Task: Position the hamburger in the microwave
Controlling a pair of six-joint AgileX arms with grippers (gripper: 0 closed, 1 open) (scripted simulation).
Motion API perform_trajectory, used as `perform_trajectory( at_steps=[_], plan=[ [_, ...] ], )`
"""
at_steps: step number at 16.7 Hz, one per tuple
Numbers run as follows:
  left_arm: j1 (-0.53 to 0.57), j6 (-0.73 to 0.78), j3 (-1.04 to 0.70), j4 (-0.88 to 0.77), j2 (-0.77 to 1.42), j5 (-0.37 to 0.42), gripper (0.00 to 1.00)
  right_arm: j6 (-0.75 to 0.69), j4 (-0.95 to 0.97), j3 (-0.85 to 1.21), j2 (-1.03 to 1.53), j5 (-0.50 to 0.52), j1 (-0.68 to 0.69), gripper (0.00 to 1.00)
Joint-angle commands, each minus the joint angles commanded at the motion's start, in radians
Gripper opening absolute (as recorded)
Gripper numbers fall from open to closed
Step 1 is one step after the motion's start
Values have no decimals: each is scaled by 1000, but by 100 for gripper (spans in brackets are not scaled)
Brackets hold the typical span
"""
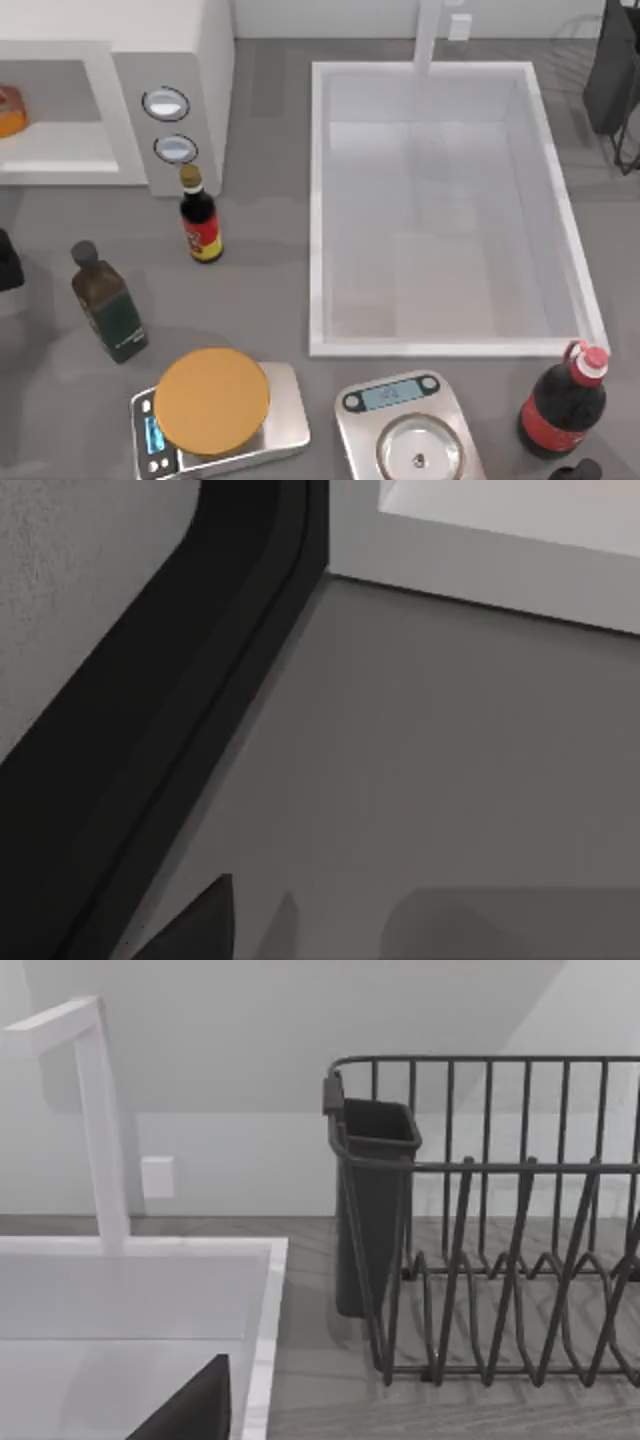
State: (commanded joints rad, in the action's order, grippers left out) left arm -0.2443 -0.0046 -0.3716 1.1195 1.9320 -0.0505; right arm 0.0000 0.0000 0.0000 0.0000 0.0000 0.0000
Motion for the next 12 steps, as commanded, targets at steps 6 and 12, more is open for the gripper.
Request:
perform_trajectory(
  at_steps=[6,12],
  plan=[
    [6,-1,-11,8,-10,-4,100,0,0,0,0,0,0,100],
    [53,-14,-66,-21,-133,-25,100,0,0,0,0,0,0,100]
  ],
)
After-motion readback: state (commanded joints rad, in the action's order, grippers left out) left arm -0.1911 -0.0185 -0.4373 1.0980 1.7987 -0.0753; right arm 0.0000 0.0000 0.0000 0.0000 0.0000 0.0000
